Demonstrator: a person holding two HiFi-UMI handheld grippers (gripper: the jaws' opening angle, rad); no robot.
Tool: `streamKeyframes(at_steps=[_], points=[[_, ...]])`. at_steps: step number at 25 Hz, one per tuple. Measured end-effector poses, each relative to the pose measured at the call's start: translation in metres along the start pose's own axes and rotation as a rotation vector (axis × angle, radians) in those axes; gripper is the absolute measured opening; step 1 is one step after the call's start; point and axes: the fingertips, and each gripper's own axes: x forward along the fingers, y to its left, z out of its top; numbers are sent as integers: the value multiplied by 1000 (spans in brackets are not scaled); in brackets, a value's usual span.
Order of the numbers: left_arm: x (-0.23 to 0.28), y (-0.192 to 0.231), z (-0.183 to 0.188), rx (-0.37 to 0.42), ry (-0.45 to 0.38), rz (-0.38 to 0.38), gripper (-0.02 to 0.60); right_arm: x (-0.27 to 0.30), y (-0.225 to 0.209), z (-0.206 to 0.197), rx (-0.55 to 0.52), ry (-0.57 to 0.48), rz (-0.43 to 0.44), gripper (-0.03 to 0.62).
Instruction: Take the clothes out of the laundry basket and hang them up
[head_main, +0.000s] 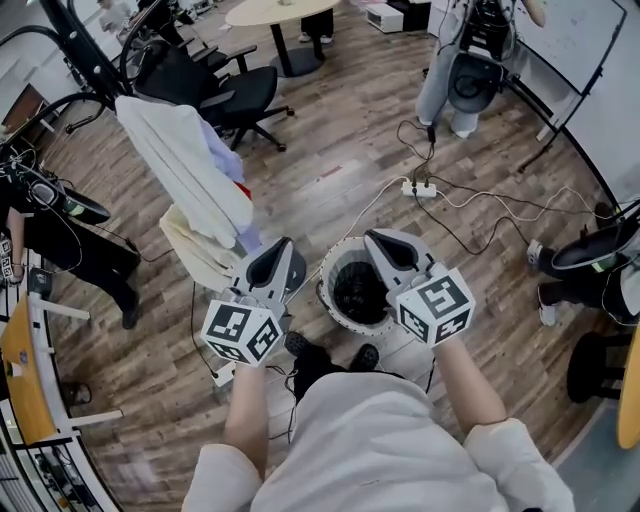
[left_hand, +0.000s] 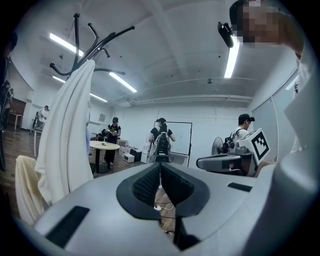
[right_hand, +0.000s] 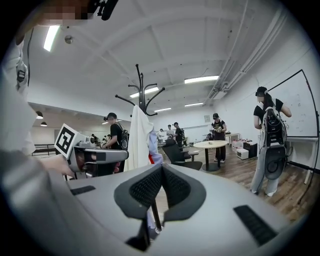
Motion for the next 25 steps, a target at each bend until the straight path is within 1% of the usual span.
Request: streamKeyframes(at_steps=[9,16,25], points=[[5,-16,-8,23,13,-33,21,-10,5,-9,17,-8,-10,5],[12,-28,-11,24,30,-48,21,-18,1,-9,14,-6,-24,5],[17,-38,-11,48,51,-72,21,-22,1,-7,15,-21,-28,5]])
